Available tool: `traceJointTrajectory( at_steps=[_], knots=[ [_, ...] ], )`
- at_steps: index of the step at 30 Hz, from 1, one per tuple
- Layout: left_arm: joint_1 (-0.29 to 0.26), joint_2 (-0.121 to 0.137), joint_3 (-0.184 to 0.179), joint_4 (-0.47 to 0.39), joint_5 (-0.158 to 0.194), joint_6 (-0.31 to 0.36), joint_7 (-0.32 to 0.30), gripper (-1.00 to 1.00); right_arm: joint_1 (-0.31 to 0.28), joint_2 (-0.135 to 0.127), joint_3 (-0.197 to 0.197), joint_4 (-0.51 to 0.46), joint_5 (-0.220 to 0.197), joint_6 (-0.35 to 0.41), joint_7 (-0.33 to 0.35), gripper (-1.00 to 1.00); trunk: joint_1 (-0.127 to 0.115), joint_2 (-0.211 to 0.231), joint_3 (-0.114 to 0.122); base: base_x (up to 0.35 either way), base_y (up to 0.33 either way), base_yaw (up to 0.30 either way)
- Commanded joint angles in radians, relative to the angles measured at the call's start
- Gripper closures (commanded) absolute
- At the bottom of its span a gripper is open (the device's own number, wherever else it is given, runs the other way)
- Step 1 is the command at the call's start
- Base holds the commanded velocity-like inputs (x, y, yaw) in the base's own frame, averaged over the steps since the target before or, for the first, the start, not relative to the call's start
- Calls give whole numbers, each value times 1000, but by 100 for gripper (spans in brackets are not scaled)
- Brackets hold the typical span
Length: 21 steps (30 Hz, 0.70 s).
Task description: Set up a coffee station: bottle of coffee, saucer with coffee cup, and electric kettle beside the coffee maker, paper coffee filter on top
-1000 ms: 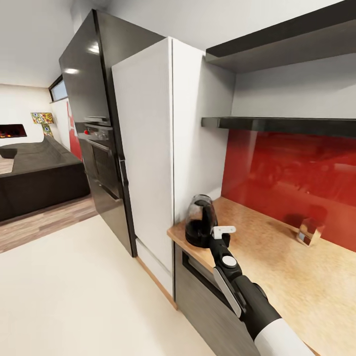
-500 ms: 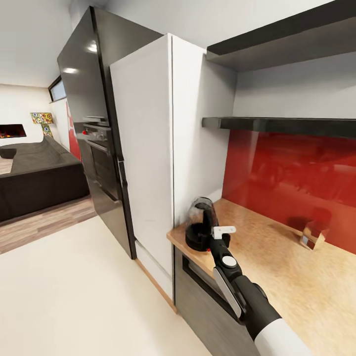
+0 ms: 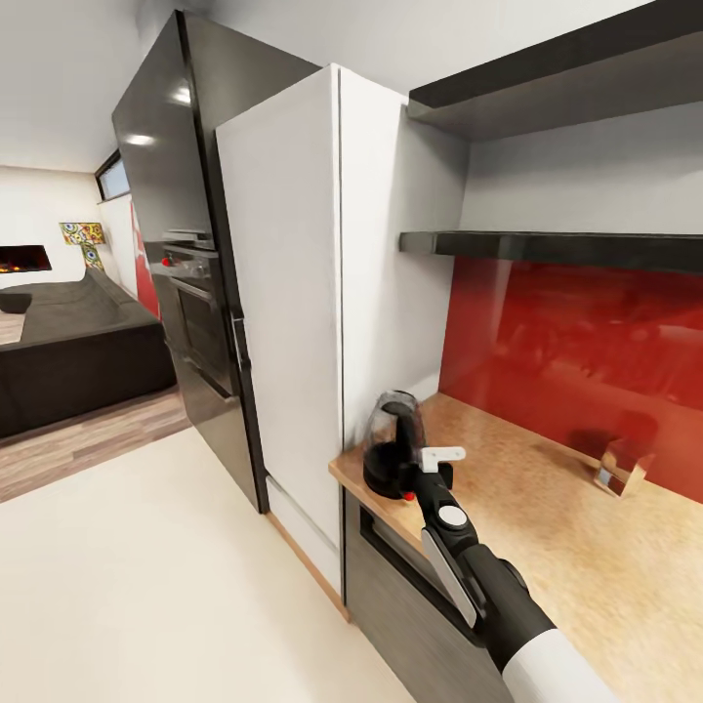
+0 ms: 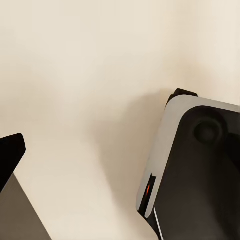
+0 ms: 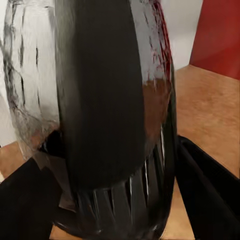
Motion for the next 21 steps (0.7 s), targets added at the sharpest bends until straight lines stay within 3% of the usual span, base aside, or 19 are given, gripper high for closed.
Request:
traceJointTrajectory(
  at_steps=[1,16,21],
  knots=[
    [-1,0,-7,3,11,-3,-8,-100,-1,0,3,-1,-12,3,-7,100,0,-1,-2,0,0,0],
    [-1,0,-6,3,11,-5,-8,-100,-1,-2,2,0,-12,3,-7,100,0,-1,-2,0,0,0],
    [-1,0,-6,3,11,-5,-8,-100,-1,-32,2,-3,-13,3,-7,100,0,-1,-2,0,0,0]
  ],
)
